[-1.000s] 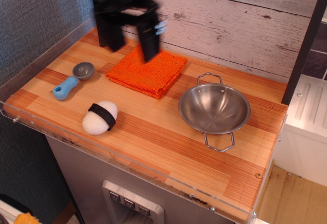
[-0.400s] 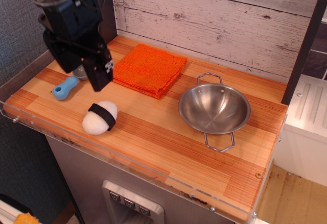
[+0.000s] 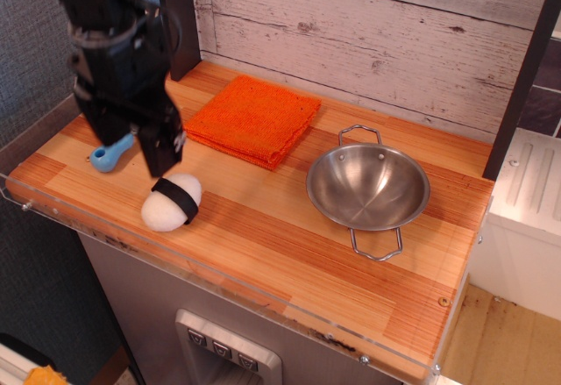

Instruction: Moves the object from the bottom of the table into the pot.

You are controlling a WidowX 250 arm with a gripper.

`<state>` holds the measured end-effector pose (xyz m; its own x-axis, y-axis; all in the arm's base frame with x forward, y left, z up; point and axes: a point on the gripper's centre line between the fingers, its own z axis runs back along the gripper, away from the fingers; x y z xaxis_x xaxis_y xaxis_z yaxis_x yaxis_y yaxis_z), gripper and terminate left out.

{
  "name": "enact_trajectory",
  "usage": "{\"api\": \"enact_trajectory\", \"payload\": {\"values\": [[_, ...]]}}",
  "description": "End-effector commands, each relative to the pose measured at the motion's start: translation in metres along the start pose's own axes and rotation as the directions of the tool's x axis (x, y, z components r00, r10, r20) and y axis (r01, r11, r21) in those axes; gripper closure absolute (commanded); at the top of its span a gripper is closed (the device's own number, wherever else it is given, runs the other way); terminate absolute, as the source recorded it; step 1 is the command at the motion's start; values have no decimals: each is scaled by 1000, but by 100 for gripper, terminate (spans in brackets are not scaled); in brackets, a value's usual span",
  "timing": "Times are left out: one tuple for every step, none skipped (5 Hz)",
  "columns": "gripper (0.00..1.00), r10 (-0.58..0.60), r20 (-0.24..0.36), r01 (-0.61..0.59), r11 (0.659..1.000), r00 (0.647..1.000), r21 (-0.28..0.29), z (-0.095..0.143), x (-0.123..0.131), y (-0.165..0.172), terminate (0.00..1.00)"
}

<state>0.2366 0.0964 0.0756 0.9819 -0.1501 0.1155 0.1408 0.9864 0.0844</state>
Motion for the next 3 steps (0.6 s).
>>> {"api": "enact_trajectory", "payload": {"values": [[0,9,-43,-9,1000,999,-8,-28,-10,-1,0],[0,31,-56,-34,998,998,-45,-45,-17,-10,0],[0,39,-42,-41,998,998,-37,-54,-14,-15,0]]}}
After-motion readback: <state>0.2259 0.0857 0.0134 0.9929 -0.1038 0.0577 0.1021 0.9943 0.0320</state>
